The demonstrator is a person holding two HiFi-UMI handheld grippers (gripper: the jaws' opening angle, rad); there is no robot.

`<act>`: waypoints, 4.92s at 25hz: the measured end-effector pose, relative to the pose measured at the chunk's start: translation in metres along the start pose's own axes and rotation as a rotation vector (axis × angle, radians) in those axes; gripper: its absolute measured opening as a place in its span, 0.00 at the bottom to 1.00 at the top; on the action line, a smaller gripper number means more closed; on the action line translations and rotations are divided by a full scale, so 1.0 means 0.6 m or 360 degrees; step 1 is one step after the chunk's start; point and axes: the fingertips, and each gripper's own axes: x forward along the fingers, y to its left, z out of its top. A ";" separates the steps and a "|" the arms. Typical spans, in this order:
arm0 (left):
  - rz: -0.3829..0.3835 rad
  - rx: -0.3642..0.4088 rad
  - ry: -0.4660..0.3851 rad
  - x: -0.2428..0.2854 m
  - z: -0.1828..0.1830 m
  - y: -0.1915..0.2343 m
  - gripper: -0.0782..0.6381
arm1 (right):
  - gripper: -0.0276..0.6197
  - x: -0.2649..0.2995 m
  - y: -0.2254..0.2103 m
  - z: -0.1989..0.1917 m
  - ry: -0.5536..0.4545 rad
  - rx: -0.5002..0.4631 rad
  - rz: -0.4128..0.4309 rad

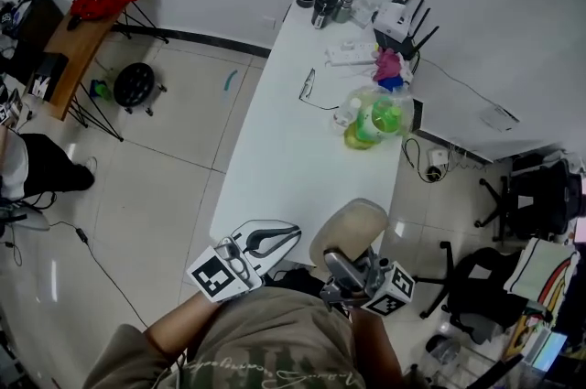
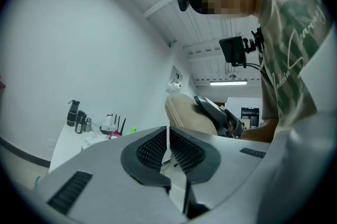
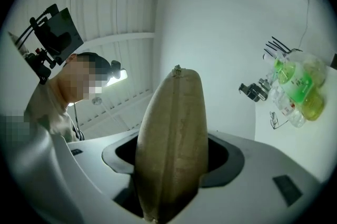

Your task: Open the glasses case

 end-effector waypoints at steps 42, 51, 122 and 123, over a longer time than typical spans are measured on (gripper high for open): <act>-0.0370 -0.0392 0.0070 0.085 0.050 -0.236 0.21 | 0.52 -0.170 0.140 0.057 0.0155 0.0021 0.0555; -0.0446 -0.0414 -0.0035 0.072 0.063 -0.247 0.12 | 0.53 -0.175 0.159 0.048 0.0084 0.0205 0.0689; -0.0541 -0.0804 -0.0225 0.022 0.029 -0.274 0.34 | 0.52 -0.157 0.182 -0.025 0.0446 0.0124 0.0716; -0.0545 -0.0820 -0.0233 0.024 0.029 -0.274 0.34 | 0.52 -0.159 0.181 -0.022 0.0439 0.0132 0.0720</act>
